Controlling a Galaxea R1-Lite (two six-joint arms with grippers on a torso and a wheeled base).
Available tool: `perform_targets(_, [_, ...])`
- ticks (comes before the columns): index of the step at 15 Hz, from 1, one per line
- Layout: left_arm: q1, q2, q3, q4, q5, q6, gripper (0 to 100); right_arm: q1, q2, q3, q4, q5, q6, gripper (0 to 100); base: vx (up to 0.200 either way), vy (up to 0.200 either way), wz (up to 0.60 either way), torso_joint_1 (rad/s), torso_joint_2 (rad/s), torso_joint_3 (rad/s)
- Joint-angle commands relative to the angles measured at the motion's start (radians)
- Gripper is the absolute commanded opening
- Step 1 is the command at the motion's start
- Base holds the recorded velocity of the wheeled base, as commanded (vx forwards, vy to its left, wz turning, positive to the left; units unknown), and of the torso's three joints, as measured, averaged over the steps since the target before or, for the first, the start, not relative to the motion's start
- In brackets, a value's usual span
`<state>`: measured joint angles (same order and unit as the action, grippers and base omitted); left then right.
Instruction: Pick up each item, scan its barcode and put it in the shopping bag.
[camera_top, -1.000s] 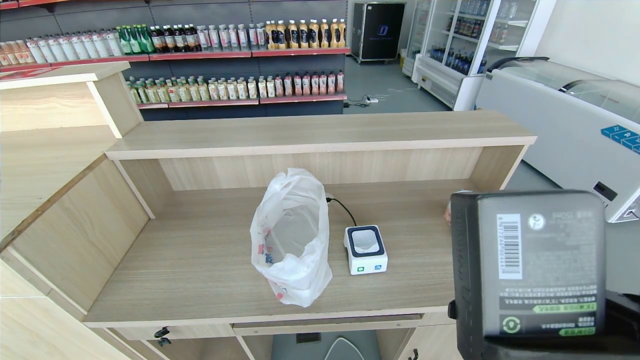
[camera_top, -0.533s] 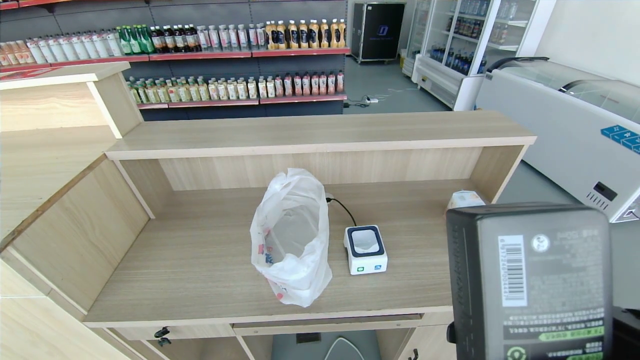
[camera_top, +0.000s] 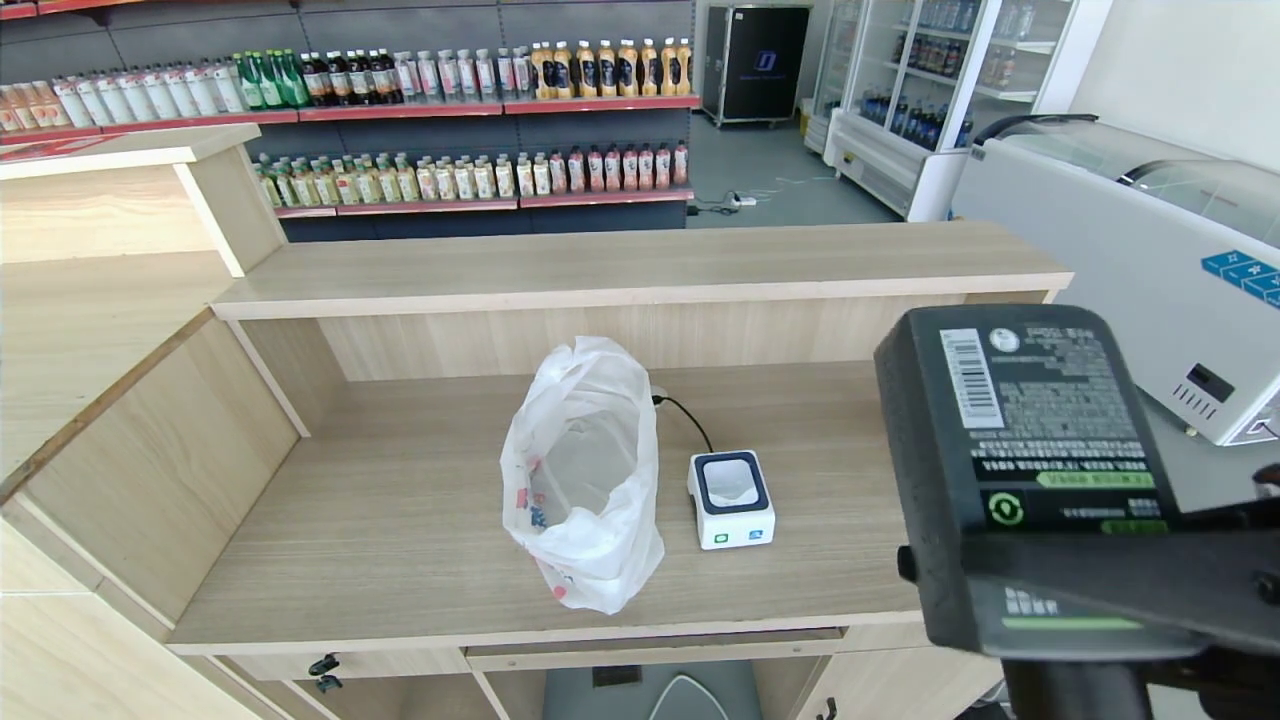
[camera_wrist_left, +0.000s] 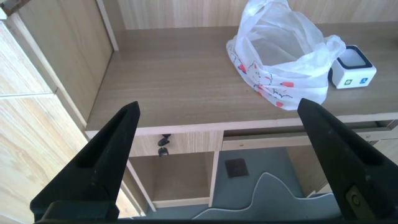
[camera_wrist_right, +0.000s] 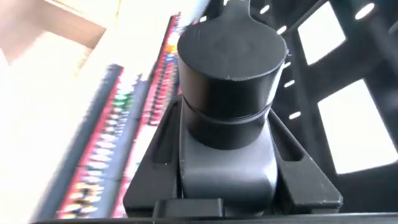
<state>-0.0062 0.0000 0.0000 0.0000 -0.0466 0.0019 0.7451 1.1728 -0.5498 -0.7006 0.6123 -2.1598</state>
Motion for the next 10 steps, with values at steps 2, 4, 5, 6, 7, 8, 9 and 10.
perform_targets(2, [0.0,0.002,0.0,0.0,0.001,0.001,100,-0.478,-0.004,-0.148,0.379,0.014,0.621,0,0.0,0.0,0.0,0.0,0.0,0.0])
perform_targets(4, [0.0,0.002,0.0,0.0,0.001,0.001,100,-0.711,0.001,-0.185,0.455,0.004,0.864,0,0.0,0.0,0.0,0.0,0.0,0.0])
perform_targets(5, [0.0,0.002,0.0,0.0,0.001,0.0,100,-0.774,0.005,-0.19,0.474,-0.008,0.931,0,0.0,0.0,0.0,0.0,0.0,0.0])
perform_targets(6, [0.0,0.002,0.0,0.0,0.001,0.0,100,-0.882,0.027,-0.203,0.507,-0.042,1.075,0,0.0,0.0,0.0,0.0,0.0,0.0])
perform_targets(7, [0.0,0.002,0.0,0.0,0.001,0.001,100,-0.964,0.042,-0.205,0.535,-0.051,1.224,0,0.0,0.0,0.0,0.0,0.0,0.0])
perform_targets(8, [0.0,0.002,0.0,0.0,0.001,0.0,100,-1.032,0.053,-0.211,0.546,-0.051,1.345,0,0.0,0.0,0.0,0.0,0.0,0.0])
perform_targets(9, [0.0,0.002,0.0,0.0,-0.001,0.0,100,-1.081,0.051,-0.206,0.553,-0.051,1.436,0,0.0,0.0,0.0,0.0,0.0,0.0])
perform_targets(10, [0.0,0.002,0.0,0.0,0.001,0.0,100,-1.119,0.047,-0.203,0.567,-0.051,1.529,0,0.0,0.0,0.0,0.0,0.0,0.0])
